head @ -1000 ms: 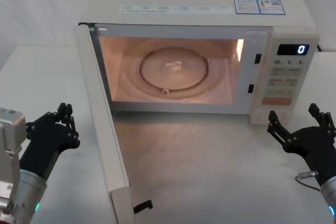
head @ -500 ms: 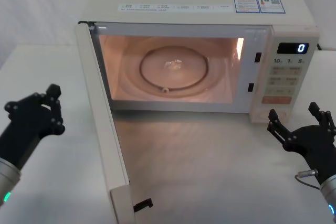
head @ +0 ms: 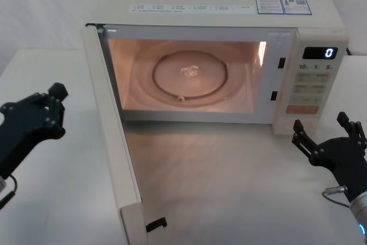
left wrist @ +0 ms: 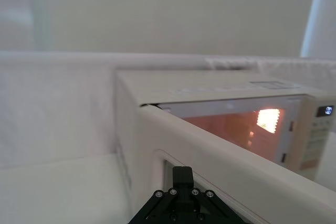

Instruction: Press the button to open the microwave door with one hand; close the microwave door with the other hand.

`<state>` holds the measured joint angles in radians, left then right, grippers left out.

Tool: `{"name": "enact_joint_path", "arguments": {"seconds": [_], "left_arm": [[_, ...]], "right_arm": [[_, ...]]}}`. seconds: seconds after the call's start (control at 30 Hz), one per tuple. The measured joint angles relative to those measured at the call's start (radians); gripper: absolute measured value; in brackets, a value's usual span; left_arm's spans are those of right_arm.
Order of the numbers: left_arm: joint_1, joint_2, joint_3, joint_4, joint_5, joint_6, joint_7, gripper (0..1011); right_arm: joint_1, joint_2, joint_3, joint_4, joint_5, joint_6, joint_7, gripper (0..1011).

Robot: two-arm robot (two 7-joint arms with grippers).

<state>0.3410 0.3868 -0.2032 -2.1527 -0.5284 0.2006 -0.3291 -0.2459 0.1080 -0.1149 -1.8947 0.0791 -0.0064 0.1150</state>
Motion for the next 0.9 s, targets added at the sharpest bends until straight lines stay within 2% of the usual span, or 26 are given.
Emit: {"name": "enact_joint_path", "arguments": {"seconds": [0.27, 0.43, 0.7, 0.9], "left_arm": [[0.009, 0.041, 0.019, 0.004, -0.022, 0.006, -0.030, 0], [0.037, 0.084, 0.034, 0.014, -0.018, -0.046, -0.081, 0], [0.071, 0.136, 0.048, 0.017, -0.030, -0.111, -0.159, 0], [0.076, 0.165, 0.062, 0.026, -0.035, -0.149, -0.191, 0]], "right_arm": [[0.000, 0.000, 0.000, 0.000, 0.000, 0.000, 0.000, 1002], [0.000, 0.000, 0.000, 0.000, 0.000, 0.000, 0.000, 1002], [0.000, 0.000, 0.000, 0.000, 0.000, 0.000, 0.000, 1002], [0.000, 0.000, 0.000, 0.000, 0.000, 0.000, 0.000, 1002]]}}
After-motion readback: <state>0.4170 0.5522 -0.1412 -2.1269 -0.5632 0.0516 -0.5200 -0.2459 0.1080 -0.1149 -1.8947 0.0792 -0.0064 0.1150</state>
